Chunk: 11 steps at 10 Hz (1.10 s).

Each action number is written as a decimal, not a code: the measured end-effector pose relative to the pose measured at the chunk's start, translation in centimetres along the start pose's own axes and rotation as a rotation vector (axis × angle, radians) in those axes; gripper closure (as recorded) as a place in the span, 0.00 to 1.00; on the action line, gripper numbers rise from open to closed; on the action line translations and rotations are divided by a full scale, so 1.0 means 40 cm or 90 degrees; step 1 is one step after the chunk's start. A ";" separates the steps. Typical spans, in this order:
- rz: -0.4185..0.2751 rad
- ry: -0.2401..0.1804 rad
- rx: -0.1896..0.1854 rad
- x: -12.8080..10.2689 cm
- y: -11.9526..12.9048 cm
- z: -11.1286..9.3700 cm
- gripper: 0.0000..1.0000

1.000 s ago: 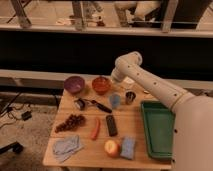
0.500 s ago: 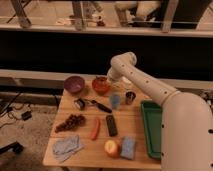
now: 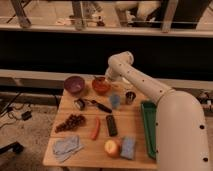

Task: Place fork in red bowl

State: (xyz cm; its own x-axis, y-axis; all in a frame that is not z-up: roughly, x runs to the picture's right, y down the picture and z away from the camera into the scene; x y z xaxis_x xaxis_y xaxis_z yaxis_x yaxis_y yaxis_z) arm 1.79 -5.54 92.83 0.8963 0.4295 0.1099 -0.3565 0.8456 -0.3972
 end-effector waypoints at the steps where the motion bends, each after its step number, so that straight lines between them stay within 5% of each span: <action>1: -0.003 0.004 -0.003 0.001 0.002 0.012 0.82; 9: -0.009 0.018 -0.007 -0.001 -0.013 0.052 0.81; 11: -0.008 0.018 -0.007 0.001 -0.013 0.052 0.64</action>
State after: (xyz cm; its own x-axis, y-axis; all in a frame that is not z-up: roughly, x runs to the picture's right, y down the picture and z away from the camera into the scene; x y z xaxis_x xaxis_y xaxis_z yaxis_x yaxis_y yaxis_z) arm 1.46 -5.32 94.94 0.9080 0.4093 0.0894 -0.3420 0.8473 -0.4064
